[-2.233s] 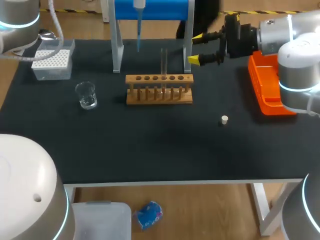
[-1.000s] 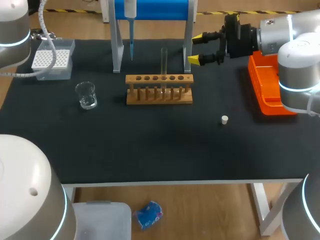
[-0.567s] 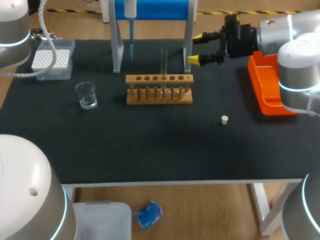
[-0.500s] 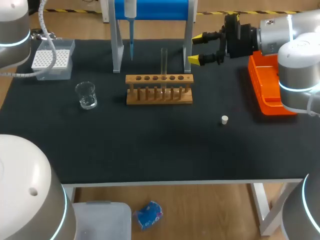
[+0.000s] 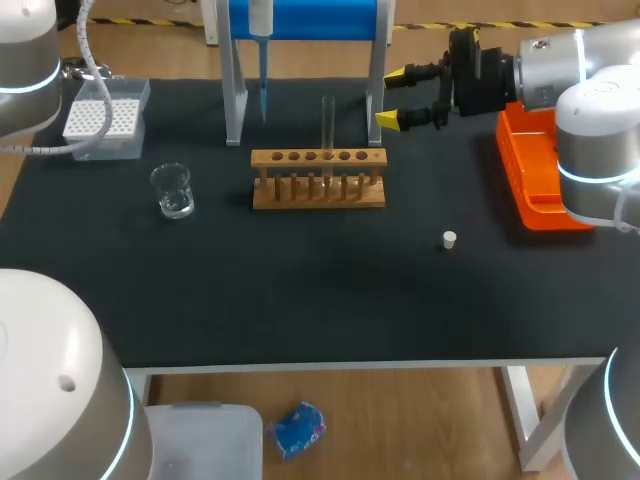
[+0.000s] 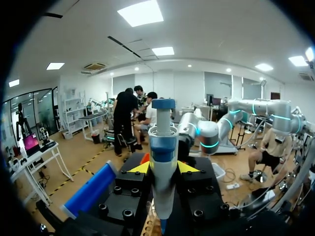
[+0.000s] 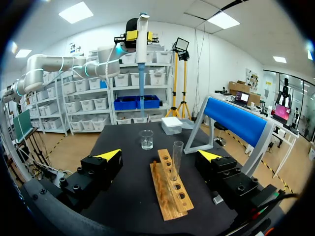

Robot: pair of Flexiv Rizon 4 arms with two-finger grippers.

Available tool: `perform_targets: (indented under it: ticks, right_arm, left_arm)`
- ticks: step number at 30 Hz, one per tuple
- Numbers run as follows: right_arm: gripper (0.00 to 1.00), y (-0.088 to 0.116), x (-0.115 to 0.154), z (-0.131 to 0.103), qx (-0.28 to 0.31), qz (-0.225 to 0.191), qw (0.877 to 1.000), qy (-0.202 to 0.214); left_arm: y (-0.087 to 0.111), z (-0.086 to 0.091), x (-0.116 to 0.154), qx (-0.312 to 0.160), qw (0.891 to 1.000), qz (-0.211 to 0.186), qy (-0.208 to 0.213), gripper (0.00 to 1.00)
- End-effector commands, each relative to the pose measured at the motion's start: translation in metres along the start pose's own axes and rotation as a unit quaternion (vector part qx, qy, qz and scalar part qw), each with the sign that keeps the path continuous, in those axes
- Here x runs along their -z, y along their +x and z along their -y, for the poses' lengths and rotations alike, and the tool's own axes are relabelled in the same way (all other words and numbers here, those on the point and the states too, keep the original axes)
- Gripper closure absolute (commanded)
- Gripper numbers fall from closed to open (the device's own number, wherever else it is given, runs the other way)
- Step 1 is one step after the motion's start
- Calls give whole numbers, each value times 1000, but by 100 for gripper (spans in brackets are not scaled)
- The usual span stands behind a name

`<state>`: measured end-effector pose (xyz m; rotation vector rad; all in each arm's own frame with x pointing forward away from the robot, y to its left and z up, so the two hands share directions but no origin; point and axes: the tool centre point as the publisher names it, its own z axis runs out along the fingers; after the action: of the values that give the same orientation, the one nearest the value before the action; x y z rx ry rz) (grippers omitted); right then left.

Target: Invert the test tube, pick up the pipette, mount the tip to pipette, aspirate from beaker and dispense into the tube, eject the tip, return the pipette, and cap with the stopper.

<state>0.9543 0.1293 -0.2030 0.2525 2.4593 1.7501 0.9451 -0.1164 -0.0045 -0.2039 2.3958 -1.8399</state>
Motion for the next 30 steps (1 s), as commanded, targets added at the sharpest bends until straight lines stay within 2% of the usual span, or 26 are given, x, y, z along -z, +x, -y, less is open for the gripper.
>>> perform_targets:
  ticks: [1,9,15,20,30]
  right_arm:
    - [0,0,0,1,0,1,1000,0]
    - [0,0,0,1,0,1,1000,0]
    - [0,22,30,8,2,2,999,-47]
    - [0,45,43,14,10,-19,996,-81]
    - [0,77,46,12,38,-58,991,-117]
  left_arm:
    - [17,-4,9,1,1000,10,-1,100]
    - [50,-9,3,-2,1000,2,0,100]
    - [71,-12,-14,-18,1000,-19,9,100]
    - [77,-24,-29,-25,999,-40,10,100]
    - [88,-38,-49,-37,997,-70,10,100]
